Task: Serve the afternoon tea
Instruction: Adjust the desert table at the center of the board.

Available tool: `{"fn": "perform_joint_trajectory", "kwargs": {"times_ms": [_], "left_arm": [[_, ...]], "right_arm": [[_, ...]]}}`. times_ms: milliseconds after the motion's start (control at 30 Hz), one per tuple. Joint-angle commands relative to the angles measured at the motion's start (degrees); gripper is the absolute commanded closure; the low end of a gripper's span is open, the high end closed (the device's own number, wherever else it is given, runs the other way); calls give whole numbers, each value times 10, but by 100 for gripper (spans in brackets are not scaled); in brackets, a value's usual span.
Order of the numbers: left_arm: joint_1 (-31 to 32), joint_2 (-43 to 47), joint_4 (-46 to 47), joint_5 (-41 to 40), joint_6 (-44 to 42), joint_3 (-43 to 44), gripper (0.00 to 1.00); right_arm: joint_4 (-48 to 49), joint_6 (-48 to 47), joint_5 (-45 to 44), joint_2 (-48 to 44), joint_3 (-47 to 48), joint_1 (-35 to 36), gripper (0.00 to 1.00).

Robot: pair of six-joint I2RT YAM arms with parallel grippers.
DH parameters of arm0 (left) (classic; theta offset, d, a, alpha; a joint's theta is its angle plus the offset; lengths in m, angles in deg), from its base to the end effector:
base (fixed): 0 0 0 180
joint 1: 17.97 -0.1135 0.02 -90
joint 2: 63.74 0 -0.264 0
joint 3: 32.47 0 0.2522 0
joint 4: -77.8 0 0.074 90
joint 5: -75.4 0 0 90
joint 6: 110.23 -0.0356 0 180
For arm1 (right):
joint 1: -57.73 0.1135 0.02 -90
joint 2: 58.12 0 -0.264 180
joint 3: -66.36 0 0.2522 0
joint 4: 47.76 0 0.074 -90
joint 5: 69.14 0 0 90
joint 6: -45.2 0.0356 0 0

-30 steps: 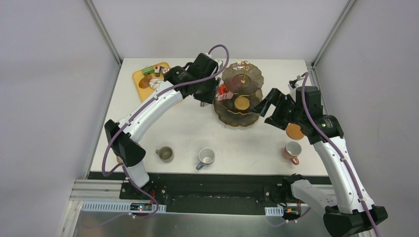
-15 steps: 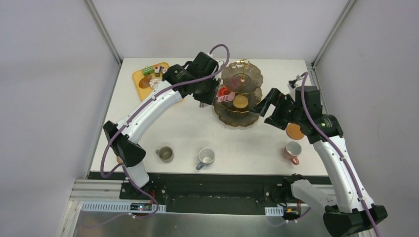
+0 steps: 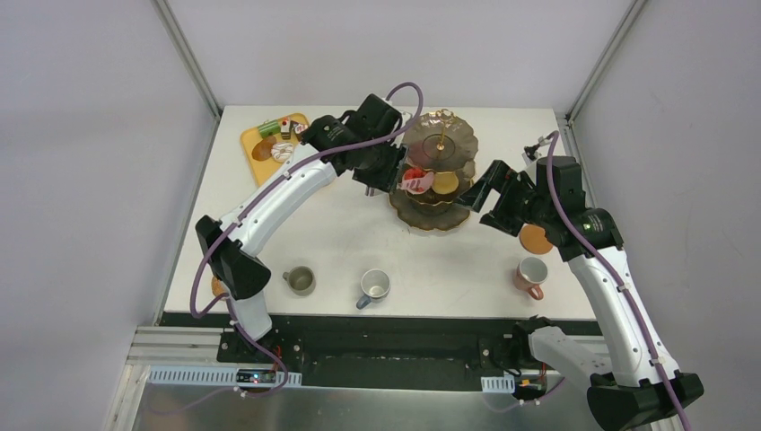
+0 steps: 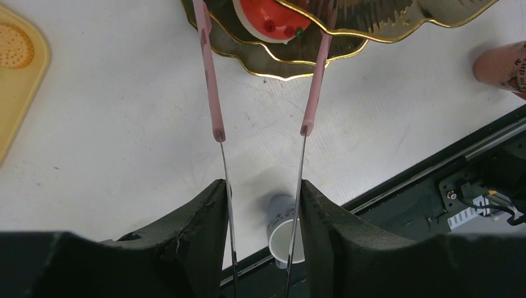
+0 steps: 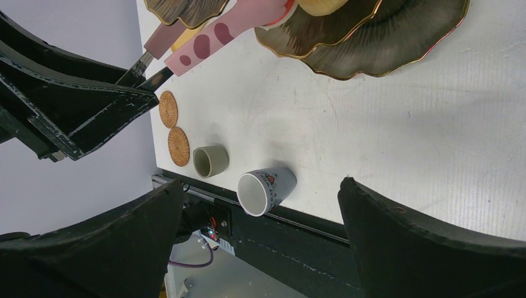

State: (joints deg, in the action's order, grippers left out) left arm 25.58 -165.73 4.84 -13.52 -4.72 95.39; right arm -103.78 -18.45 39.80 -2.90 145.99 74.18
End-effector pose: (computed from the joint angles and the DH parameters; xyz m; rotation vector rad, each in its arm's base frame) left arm 0.2723 -0.2598 0.4015 0.6032 2.3781 -0.4954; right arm 0.1797 0.0651 0.3781 -0.0143 2.1922 0.7840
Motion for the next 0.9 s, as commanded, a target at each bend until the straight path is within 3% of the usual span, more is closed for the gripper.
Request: {"fn": "perform_joint_trajectory", "kwargs": {"times_ms": [0,267,500,667,867], "left_arm": [[4,10,-11,-30,-5,34,56],[3,75,-17,-25,0,-15,59],[-4,87,-1,-34,36,-41,71],[-3,82,16,8,50,-59,80],[-3,110,72,65,59,-115,82]], "right_arm": [[14,-1,7,0,1,2,1],[14,-2,6,-1,-1,2,1],[23,3,15,4,-5,2,1],[18,-1,12,1,-1,2,1],[18,2,8,-3,-5,2,1]]}}
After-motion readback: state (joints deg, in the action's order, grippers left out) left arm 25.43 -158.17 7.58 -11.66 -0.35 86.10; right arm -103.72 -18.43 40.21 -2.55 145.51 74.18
